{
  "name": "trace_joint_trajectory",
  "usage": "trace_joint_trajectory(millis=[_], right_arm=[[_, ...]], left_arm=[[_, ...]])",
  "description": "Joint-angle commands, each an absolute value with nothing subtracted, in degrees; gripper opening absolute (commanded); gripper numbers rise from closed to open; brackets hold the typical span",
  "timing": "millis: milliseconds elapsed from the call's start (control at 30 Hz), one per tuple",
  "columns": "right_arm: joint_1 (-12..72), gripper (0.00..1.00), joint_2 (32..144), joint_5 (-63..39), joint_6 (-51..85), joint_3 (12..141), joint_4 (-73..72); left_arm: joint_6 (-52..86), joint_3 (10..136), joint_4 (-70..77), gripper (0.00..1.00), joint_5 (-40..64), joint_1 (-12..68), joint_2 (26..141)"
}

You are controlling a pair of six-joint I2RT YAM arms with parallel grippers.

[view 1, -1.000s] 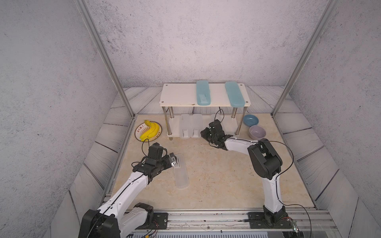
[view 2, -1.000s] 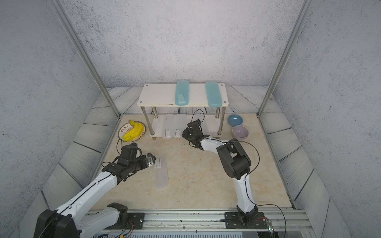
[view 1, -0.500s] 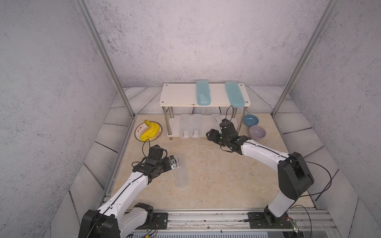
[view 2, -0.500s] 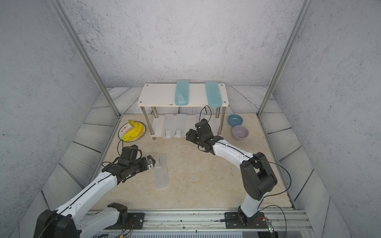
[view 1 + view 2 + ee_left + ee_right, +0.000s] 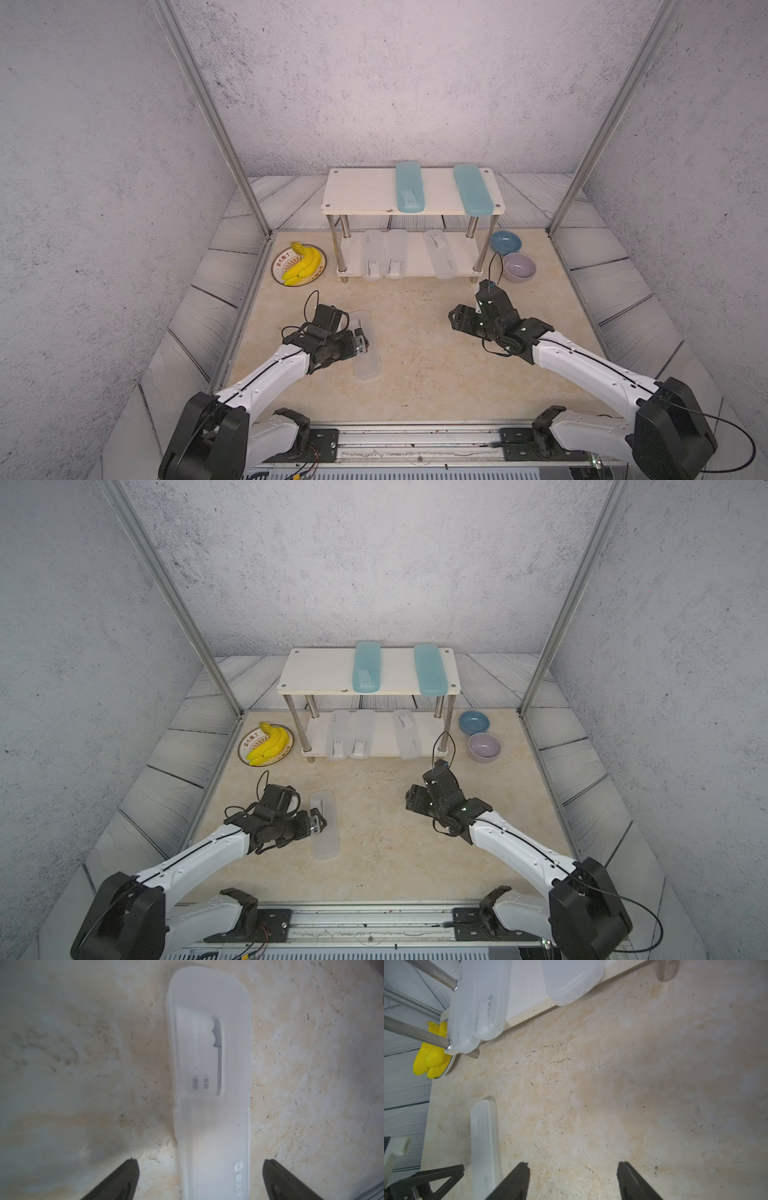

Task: Place the pencil cases on the shelf according to color
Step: Move the pencil case to the center of the board, then pick up the pencil case from the center of the board.

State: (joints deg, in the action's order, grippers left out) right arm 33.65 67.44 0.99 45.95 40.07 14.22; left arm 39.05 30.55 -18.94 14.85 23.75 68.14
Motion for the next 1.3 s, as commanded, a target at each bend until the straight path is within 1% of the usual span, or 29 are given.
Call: trace_joint_trajectory(millis=[0, 200, 367, 467, 533, 600, 667, 700, 767, 867, 933, 1000, 1133, 1267], right_arm=[[33.93, 0.73, 65.71, 2.21, 44.59, 38.44, 16.43], [34.21, 0.73, 66.12, 0.35, 44.69, 37.6, 16.28], [36.52, 0.73, 69.29, -0.56, 44.14, 39.54, 16.08], [39.47, 0.75, 72.79, -0.4, 42.17, 42.77, 17.11], [42.03, 0.78, 75.85, -0.09, 40.83, 45.8, 18.56], [45.43, 0.84, 79.54, 0.71, 39.99, 49.24, 20.05], [48.88, 0.88, 83.33, 1.99, 40.25, 52.58, 21.34], [50.76, 0.9, 85.58, 2.87, 40.97, 54.57, 22.34], [53.66, 0.91, 90.14, 3.34, 42.36, 58.31, 23.71], [57.66, 0.91, 96.73, 4.09, 44.58, 64.69, 26.12], [60.01, 0.92, 100.76, 4.12, 44.85, 69.41, 28.45], [62.28, 0.92, 104.65, 4.48, 44.62, 74.2, 31.12], [65.06, 0.92, 112.83, 4.94, 44.12, 84.35, 38.15], [66.4, 0.93, 118.27, 4.4, 42.56, 91.4, 42.74]], left_arm=[[39.34, 33.63, -16.76, 1.0, 16.33, 26.76, 70.61], [41.74, 36.68, -11.44, 1.0, 15.56, 31.79, 74.4], [41.15, 44.42, -14.9, 1.0, 13.97, 35.15, 79.75], [40.51, 46.26, -17.34, 1.0, 9.73, 35.86, 77.91], [40.32, 46.82, -20.7, 0.99, 3.63, 35.77, 74.71], [38.6, 46.83, -24.19, 0.98, -4.06, 35.2, 70.39], [36.92, 45.94, -26.15, 0.98, -8.43, 32.29, 66.26], [36.49, 45.37, -26.53, 0.99, -8.23, 29.21, 64.5], [36.46, 44.19, -26.68, 0.99, -4.92, 21.54, 62.41], [35.92, 44.39, -26.76, 0.99, -2.47, 12.89, 62.58], [35.77, 46.04, -28.01, 0.99, -2.77, 9.47, 63.94], [36.11, 47.14, -27.86, 0.99, -0.88, 5.91, 65.73], [36.94, 50.0, -25.97, 0.99, 2.31, 2.65, 69.36], [36.33, 53.36, -26.68, 0.98, 0.97, 1.83, 70.16]])
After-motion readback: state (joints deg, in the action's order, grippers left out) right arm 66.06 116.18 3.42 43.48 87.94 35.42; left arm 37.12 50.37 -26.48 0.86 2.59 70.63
